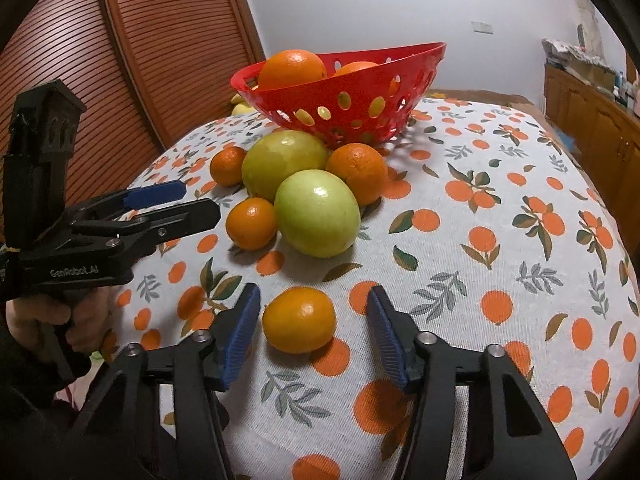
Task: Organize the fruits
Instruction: 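Move the right tool to a small orange while the left tool approaches the fruit pile, then grasp the small orange with the right tool while the left tool grasps another small orange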
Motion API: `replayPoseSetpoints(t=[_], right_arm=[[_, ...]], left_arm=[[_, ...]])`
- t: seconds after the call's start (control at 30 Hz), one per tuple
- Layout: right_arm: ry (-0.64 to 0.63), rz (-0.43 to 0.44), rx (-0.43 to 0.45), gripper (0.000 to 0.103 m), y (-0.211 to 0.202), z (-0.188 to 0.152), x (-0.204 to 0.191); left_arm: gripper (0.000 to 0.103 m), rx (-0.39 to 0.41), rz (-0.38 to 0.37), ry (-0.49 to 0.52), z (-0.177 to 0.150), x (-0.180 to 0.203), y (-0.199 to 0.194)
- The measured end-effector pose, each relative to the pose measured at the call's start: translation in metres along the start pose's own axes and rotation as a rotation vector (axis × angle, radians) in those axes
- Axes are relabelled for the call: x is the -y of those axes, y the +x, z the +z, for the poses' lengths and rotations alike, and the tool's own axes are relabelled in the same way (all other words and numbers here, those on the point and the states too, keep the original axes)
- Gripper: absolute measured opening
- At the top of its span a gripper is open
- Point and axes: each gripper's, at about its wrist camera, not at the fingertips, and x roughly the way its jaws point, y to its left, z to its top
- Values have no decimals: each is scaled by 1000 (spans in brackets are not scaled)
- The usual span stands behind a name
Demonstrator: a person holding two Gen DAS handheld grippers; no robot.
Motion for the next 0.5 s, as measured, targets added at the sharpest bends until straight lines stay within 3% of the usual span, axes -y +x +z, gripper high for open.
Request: replayPoseSetpoints(t=[0.13, 0.5], right_arm=[[-10, 29, -2, 35, -1, 0, -2], [10, -48, 37, 34, -11, 5, 17]], left_arm=[[88, -7, 5, 3, 0, 0, 1], [88, -43, -28, 18, 7, 14, 9]])
